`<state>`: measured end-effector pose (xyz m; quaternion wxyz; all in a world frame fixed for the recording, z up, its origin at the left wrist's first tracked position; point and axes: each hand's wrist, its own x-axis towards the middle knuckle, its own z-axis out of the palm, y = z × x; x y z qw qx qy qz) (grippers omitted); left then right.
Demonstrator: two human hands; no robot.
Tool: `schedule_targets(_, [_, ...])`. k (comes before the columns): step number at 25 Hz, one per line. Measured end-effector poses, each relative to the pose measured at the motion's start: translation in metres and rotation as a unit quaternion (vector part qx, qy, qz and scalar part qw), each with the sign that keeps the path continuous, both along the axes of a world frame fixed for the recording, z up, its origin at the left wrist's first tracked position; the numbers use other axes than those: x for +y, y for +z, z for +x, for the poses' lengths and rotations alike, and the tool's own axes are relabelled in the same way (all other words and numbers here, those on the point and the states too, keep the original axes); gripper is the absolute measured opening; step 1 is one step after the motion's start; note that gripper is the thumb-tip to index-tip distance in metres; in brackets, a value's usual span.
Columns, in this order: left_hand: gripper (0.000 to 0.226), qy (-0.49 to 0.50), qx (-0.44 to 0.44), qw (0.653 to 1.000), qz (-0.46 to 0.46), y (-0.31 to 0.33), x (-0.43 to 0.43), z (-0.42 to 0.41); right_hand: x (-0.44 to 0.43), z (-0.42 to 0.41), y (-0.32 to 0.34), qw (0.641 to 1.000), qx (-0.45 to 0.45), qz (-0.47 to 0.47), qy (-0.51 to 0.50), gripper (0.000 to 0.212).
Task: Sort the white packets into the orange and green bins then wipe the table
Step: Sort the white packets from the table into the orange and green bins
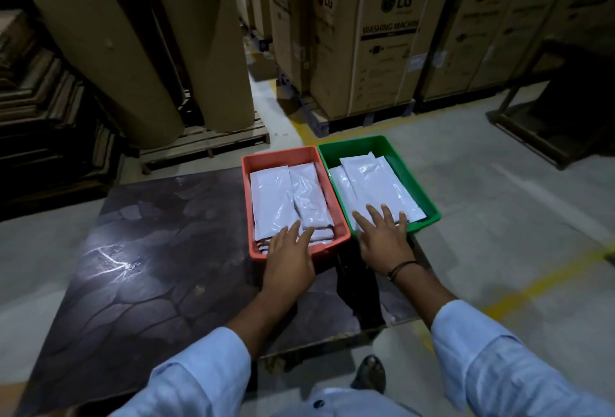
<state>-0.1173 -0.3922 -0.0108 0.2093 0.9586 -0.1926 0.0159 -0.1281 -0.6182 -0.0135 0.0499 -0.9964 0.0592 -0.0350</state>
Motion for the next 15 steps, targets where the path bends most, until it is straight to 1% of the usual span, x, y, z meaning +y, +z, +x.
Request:
schedule_targets(3, [0.06,-0.012,0.011,1.0,-0.004,-0.002,0.008,-0.008,0.003,-0.014,-0.001,0.999,0.028,-0.011,-0.038,0.06])
schedule_targets(6, [0.067,-0.019,0.017,1.0,0.009,-0.009,0.01,-0.011,0.001,-0.023,-0.002,0.997,0.058,-0.008,-0.048,0.065])
schedule_targets(10, [0.083,-0.021,0.018,0.999,0.036,-0.011,0.011,-0.012,-0.005,-0.022,0.001,0.995,0.094,-0.021,-0.013,0.09])
schedule_targets(15, [0.083,-0.007,0.01,0.998,0.064,-0.006,0.012,-0.004,-0.012,-0.012,0.002,0.993,0.107,-0.036,0.041,0.091])
